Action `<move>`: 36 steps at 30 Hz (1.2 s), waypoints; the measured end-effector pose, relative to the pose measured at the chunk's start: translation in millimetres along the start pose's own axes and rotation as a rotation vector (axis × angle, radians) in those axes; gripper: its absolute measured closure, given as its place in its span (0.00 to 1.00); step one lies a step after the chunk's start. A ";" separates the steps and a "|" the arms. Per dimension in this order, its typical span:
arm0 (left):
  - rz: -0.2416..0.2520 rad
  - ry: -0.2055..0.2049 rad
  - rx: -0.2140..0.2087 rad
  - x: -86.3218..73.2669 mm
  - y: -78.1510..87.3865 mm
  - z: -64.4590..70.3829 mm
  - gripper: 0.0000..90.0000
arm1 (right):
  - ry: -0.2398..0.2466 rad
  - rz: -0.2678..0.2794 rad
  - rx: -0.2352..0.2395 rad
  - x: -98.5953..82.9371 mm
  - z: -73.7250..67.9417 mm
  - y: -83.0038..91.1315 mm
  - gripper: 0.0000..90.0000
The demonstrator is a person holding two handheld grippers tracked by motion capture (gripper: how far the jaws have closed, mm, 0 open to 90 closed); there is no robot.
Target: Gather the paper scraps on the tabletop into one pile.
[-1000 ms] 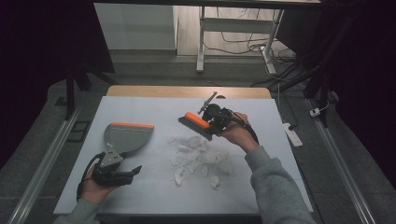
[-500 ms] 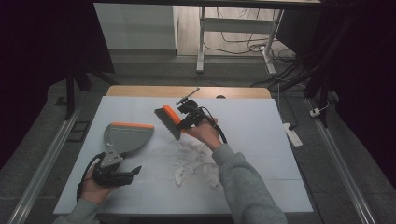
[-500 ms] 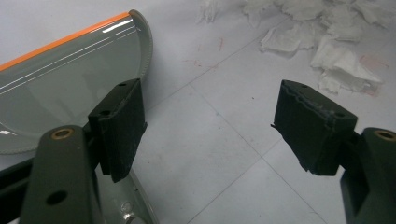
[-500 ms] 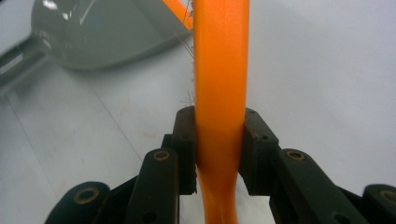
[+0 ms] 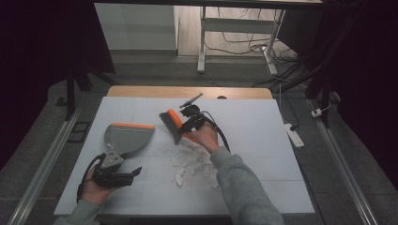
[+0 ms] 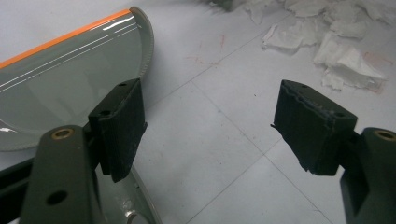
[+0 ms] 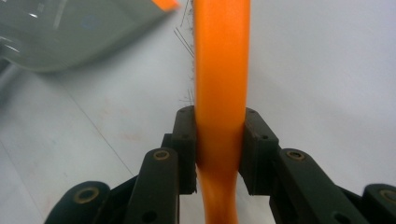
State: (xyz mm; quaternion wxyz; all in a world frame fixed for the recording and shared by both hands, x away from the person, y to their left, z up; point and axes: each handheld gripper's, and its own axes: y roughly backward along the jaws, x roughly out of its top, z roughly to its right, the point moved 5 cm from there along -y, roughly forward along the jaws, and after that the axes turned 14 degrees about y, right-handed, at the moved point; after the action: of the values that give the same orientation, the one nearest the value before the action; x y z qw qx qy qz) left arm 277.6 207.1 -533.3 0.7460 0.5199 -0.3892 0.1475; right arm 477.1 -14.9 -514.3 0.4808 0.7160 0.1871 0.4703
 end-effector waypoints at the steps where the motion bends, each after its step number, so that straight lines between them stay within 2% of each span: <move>1: -0.001 -0.001 0.000 0.1 -0.3 0.3 0.29 | -0.004 -0.009 -0.014 -5.3 3.1 4.8 0.78; 4: -0.003 -0.005 -0.003 0.5 -1.0 1.5 0.29 | -0.010 -0.021 -0.042 -17.5 9.0 21.3 0.78; 5: -0.003 -0.006 -0.004 0.5 -1.2 2.0 0.29 | -0.006 -0.010 -0.046 -19.3 9.4 28.1 0.78; 7: -0.005 -0.008 -0.003 0.5 -0.8 1.9 0.29 | 0.007 0.049 -0.029 -18.8 6.2 44.0 0.78; 8: -0.004 -0.006 -0.002 0.7 -0.6 1.5 0.29 | 0.009 0.079 -0.022 -17.2 2.5 52.7 0.78; 10: -0.002 -0.002 -0.001 0.9 -0.5 1.0 0.29 | 0.046 0.118 -0.025 -14.8 -5.5 69.3 0.78; 14: 0.002 0.002 0.002 1.0 0.1 0.3 0.29 | 0.110 0.146 -0.002 -13.5 -25.3 88.9 0.78; 16: 0.004 0.004 0.002 1.2 0.6 0.3 0.29 | 0.116 0.135 0.021 -14.0 -34.9 88.0 0.78; 18: 0.002 0.003 0.002 1.1 1.1 0.4 0.29 | 0.131 0.118 0.052 -15.4 -47.3 79.0 0.78; 21: 0.002 0.003 0.003 0.6 1.3 0.1 0.29 | 0.185 0.091 0.073 -18.3 -65.6 61.5 0.78; 26: 0.002 0.006 0.004 0.0 1.5 -1.4 0.29 | 0.277 0.021 0.159 -30.2 -98.2 41.8 0.78; 31: 0.004 0.018 0.007 -0.3 2.7 -5.6 0.29 | 0.332 -0.038 0.199 -51.2 -118.9 45.0 0.78; 36: 0.010 0.032 0.010 0.0 4.3 -9.3 0.29 | 0.373 -0.063 0.246 -70.2 -135.0 54.2 0.78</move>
State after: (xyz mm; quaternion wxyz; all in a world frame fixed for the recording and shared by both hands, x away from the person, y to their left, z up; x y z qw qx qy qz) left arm 278.9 217.2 -531.9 0.7488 0.5194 -0.3788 0.1614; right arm 317.7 -21.6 -489.3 0.3611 0.6636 0.3512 0.5530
